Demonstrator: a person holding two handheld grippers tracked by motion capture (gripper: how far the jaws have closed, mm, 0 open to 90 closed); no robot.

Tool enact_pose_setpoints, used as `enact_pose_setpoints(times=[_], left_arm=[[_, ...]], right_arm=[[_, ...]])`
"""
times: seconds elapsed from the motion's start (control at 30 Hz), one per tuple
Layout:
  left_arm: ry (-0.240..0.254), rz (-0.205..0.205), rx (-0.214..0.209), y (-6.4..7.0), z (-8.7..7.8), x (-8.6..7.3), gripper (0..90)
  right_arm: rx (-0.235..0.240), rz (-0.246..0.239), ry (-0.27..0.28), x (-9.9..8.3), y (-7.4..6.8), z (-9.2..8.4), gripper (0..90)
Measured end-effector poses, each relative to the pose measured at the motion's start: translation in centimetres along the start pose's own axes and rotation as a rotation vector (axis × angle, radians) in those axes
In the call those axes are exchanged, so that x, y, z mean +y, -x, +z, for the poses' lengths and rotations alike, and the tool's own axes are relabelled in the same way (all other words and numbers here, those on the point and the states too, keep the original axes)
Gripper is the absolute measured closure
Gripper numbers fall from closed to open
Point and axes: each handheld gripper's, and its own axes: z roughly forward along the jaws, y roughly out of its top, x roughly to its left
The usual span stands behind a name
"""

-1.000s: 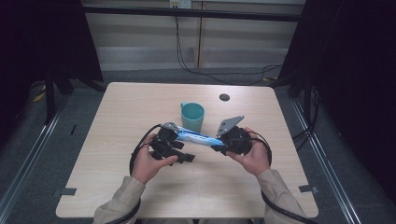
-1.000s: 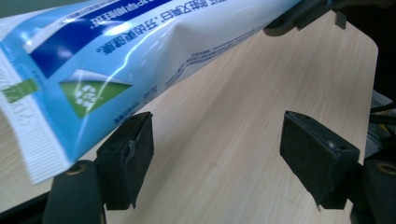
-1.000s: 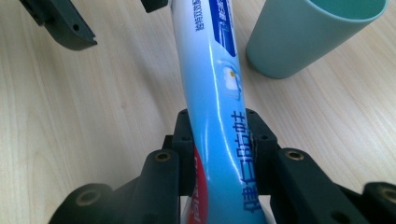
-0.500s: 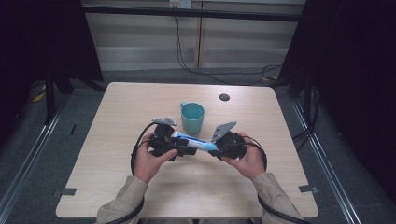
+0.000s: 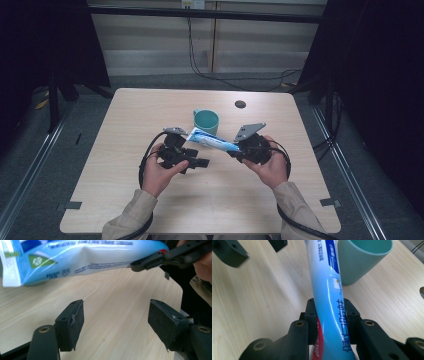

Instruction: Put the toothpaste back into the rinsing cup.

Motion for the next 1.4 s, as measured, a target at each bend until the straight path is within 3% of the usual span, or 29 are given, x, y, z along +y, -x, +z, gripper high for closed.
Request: enact_pose_setpoints(times=[0.2, 0.4, 0.5, 0.67, 1.03, 1.4], left_arm=[[0.058, -0.029, 0.013, -0.1, -0.4, 0.4, 28.0], [0.067, -0.053, 0.011, -0.5, -0.3, 0.3, 28.5], [0.066, -0.068, 0.019, -0.7, -0.3, 0.1, 28.2], [0.09, -0.085, 0.012, -0.8, -0.8, 0.1, 29.8], [0.118, -0.111, 0.003, -0.8, -1.0, 0.5, 25.7], [0.144, -0.15, -0.009, -1.0, -1.0, 0.4, 26.6]], right_arm=[[0.026, -0.012, 0.026, 0.7, -0.7, 0.2, 70.9], [0.041, 0.002, 0.056, 1.0, -1.4, 0.8, 71.0], [0.039, -0.019, 0.046, 1.4, -1.9, 1.1, 71.0], [0.056, -0.009, 0.052, 1.1, -1.8, 1.5, 70.9], [0.045, -0.009, 0.065, 1.2, -2.2, 1.8, 70.9], [0.045, -0.047, 0.061, 1.2, -3.1, 2.6, 70.3]])
